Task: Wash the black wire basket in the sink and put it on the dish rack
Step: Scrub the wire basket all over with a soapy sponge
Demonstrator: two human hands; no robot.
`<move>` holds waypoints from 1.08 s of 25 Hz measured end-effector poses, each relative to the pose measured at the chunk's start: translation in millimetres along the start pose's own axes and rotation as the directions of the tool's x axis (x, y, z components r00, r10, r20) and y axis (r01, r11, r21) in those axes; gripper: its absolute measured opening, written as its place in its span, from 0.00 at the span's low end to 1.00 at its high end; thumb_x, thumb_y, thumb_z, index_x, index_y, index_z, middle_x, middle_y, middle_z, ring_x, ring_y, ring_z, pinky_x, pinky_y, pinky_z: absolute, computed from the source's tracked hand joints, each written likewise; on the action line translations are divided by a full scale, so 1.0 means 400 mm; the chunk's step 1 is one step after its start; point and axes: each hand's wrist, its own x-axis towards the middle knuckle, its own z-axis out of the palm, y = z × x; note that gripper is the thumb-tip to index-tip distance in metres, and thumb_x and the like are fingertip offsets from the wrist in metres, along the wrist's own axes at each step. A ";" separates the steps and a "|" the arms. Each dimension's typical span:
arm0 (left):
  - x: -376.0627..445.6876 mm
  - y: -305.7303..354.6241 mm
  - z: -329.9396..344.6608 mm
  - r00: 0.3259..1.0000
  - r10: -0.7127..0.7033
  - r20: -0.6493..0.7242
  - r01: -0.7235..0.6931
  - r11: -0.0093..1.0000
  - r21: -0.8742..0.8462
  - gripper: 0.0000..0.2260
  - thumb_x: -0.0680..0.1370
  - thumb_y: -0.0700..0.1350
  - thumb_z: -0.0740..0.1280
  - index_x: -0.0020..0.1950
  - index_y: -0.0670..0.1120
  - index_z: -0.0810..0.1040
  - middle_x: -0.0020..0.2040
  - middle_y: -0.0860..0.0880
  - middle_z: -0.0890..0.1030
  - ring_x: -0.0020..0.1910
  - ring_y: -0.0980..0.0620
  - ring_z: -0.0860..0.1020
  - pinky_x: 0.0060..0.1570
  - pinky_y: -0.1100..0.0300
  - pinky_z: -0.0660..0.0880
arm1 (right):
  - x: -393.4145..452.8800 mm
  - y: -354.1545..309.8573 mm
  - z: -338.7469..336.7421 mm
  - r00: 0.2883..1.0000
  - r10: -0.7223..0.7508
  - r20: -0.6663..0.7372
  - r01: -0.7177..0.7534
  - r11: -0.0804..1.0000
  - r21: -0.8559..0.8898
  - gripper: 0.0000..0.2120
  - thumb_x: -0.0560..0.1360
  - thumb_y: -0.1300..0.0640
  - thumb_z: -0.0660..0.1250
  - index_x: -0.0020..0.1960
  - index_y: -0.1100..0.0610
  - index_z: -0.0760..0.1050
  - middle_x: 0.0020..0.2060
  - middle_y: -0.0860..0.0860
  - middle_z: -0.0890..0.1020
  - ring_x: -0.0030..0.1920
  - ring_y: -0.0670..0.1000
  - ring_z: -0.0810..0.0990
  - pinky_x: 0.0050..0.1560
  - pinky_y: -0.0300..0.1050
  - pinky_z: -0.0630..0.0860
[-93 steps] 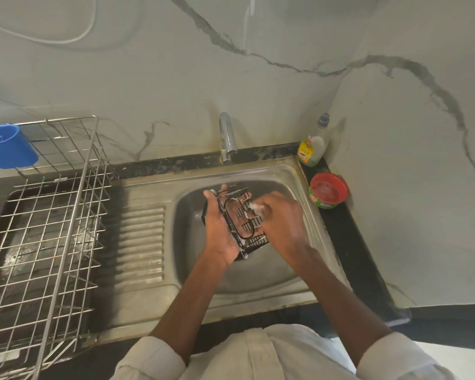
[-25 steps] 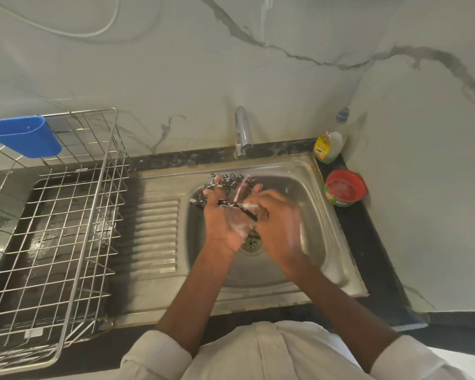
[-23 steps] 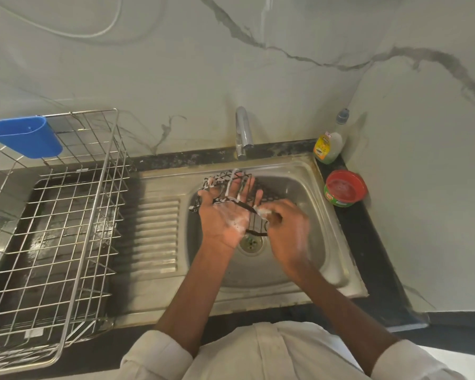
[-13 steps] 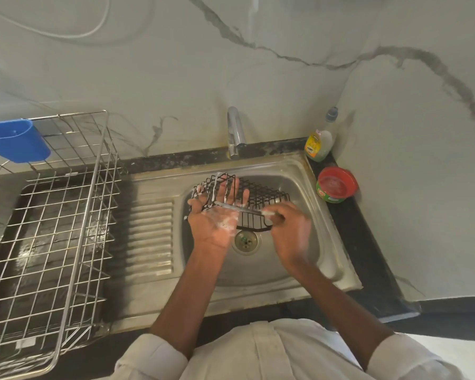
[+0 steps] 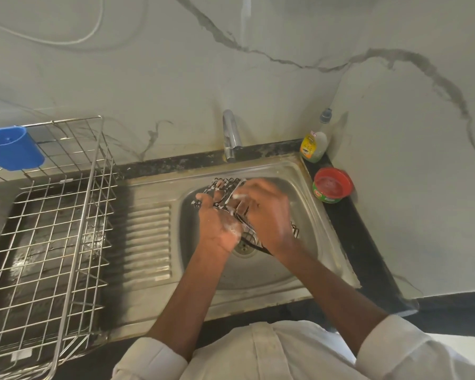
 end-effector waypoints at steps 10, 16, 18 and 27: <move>-0.004 0.013 0.008 0.988 0.099 -0.116 -0.092 0.994 0.060 0.30 0.82 0.74 0.50 0.43 0.52 0.76 0.54 0.40 0.87 0.47 0.42 0.87 0.53 0.50 0.81 | -0.038 0.021 -0.011 0.989 0.086 -0.118 -0.088 0.996 -0.016 0.15 0.72 0.76 0.69 0.47 0.58 0.87 0.45 0.50 0.87 0.44 0.45 0.84 0.43 0.39 0.82; 0.000 0.019 -0.007 0.988 0.057 -0.144 -0.072 0.992 -0.100 0.31 0.85 0.70 0.51 0.62 0.46 0.80 0.62 0.35 0.86 0.48 0.39 0.88 0.56 0.45 0.84 | -0.033 0.027 -0.007 0.993 0.068 -0.099 -0.070 0.997 -0.023 0.11 0.74 0.70 0.73 0.48 0.55 0.87 0.45 0.47 0.88 0.46 0.45 0.83 0.47 0.43 0.82; -0.002 0.020 -0.007 0.989 0.055 -0.138 -0.071 0.991 -0.115 0.33 0.85 0.70 0.51 0.67 0.44 0.80 0.60 0.35 0.86 0.48 0.39 0.88 0.51 0.46 0.85 | -0.032 0.015 -0.007 0.990 0.109 -0.087 -0.109 0.994 0.004 0.10 0.74 0.69 0.74 0.48 0.56 0.87 0.46 0.48 0.88 0.47 0.45 0.84 0.47 0.45 0.83; -0.007 0.042 -0.027 0.997 -0.050 -0.066 0.029 0.957 -0.287 0.37 0.86 0.68 0.51 0.70 0.36 0.77 0.58 0.32 0.85 0.57 0.35 0.86 0.57 0.40 0.82 | -0.091 0.002 -0.004 0.993 -0.041 0.106 0.052 0.994 -0.101 0.21 0.71 0.78 0.69 0.54 0.57 0.86 0.48 0.52 0.85 0.43 0.51 0.84 0.39 0.48 0.84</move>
